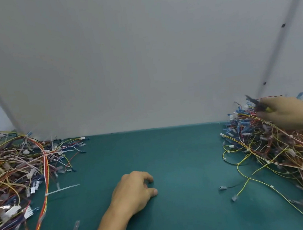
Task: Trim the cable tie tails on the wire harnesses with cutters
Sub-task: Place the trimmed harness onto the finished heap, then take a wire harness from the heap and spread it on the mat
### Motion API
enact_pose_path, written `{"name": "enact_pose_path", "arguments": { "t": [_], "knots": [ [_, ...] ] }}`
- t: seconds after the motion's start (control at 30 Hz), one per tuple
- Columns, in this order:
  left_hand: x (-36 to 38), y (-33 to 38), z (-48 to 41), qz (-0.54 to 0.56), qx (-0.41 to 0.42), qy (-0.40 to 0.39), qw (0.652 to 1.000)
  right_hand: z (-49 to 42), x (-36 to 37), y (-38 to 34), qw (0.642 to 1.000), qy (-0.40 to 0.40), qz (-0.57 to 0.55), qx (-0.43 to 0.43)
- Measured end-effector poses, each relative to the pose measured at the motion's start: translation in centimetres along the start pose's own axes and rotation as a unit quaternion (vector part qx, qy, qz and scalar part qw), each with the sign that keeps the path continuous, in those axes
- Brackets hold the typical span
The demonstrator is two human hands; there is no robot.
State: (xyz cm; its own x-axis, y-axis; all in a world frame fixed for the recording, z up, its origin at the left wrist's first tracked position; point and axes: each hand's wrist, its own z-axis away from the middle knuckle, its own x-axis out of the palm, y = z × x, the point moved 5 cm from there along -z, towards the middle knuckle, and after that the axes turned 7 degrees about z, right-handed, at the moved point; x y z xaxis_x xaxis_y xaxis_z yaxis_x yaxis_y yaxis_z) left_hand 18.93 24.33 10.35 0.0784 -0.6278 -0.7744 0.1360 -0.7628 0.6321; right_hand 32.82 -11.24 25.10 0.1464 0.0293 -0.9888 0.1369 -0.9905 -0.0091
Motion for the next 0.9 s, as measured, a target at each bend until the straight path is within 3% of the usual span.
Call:
{"name": "enact_pose_path", "arguments": {
  "t": [0.1, 0.2, 0.37, 0.67, 0.9],
  "knots": [
    [0.0, -0.1, 0.0, 0.000, -0.003, 0.000, 1.000, 2.0, -2.4, -3.5, 0.986, 0.037, -0.154, -0.056],
    [0.1, -0.3, 0.0, 0.003, -0.002, 0.001, 1.000, 4.6, -4.1, -7.2, 0.970, 0.062, -0.208, -0.108],
    [0.2, -0.4, -0.1, 0.001, -0.001, 0.005, 1.000, 8.6, -1.2, -13.3, 0.975, 0.034, -0.135, -0.174],
    [0.3, -0.3, -0.3, -0.006, -0.003, 0.000, 1.000, 13.3, 11.4, -18.8, 0.981, -0.140, -0.108, -0.079],
    [0.0, 0.2, 0.1, -0.002, -0.018, -0.011, 1.000, 14.0, 12.7, -19.3, 0.983, -0.143, -0.087, -0.081]
  ]
}}
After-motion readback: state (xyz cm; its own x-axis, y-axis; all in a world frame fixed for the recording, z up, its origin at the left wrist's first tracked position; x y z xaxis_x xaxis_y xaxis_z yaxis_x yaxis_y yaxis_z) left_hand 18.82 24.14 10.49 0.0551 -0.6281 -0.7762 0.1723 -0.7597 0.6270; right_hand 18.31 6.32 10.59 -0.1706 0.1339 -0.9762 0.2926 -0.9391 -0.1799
